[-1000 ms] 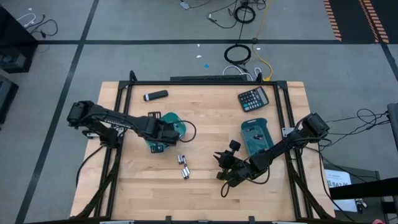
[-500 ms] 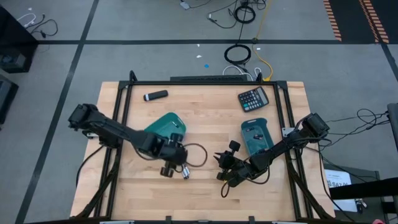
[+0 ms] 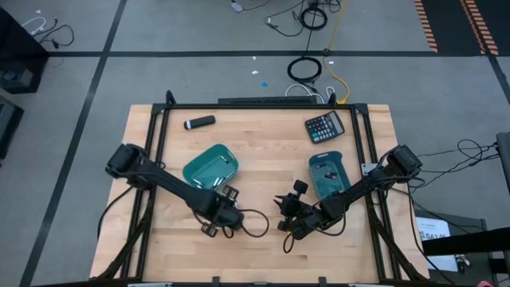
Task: Sort batteries
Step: Put the white battery into the green bin
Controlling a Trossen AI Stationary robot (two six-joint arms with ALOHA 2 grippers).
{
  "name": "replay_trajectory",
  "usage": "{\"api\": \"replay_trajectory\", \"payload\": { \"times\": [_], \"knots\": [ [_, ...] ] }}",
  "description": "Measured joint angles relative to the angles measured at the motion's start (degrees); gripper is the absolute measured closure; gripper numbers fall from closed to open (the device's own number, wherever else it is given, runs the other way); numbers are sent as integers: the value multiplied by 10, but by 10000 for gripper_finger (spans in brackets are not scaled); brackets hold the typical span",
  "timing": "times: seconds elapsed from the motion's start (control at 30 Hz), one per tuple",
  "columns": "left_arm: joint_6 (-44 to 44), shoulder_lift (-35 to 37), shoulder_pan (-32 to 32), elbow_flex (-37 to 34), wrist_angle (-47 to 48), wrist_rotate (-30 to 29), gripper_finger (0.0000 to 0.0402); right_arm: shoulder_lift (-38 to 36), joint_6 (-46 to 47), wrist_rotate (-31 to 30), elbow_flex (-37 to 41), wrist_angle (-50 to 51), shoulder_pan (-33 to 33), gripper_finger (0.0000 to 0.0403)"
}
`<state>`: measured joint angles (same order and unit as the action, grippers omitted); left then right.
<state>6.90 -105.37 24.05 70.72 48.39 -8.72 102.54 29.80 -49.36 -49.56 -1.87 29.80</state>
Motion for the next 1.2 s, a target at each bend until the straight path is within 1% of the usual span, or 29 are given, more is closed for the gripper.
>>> {"api": "replay_trajectory", "payload": {
  "times": [0.1, 0.2, 0.43, 0.63, 0.87, 0.93, 1.07, 1.2],
  "knots": [
    [9, -20, 0, 0, 21, -20, 254, 0, 0, 0, 0, 0, 0, 353],
    [36, -37, 3, 0, 21, -48, 256, 0, 0, 0, 0, 0, 0, 353],
    [100, -49, 12, 0, 24, -135, 256, 0, 0, 0, 0, 2, 0, 353],
    [165, -49, 12, 0, 26, -128, 256, 0, 0, 0, 0, 3, 0, 353],
    [247, -49, 3, 0, 3, -127, 256, 0, 0, 0, 0, 3, 0, 353],
    [254, -49, -2, 0, -6, -119, 256, 0, 0, 0, 0, 3, 0, 353],
    [255, -49, -11, 0, 1, -68, 256, 0, 0, 0, 0, 4, 0, 353],
    [256, -49, -14, 0, 0, -62, 257, 0, 0, 0, 0, 4, 0, 353]
  ]
}}
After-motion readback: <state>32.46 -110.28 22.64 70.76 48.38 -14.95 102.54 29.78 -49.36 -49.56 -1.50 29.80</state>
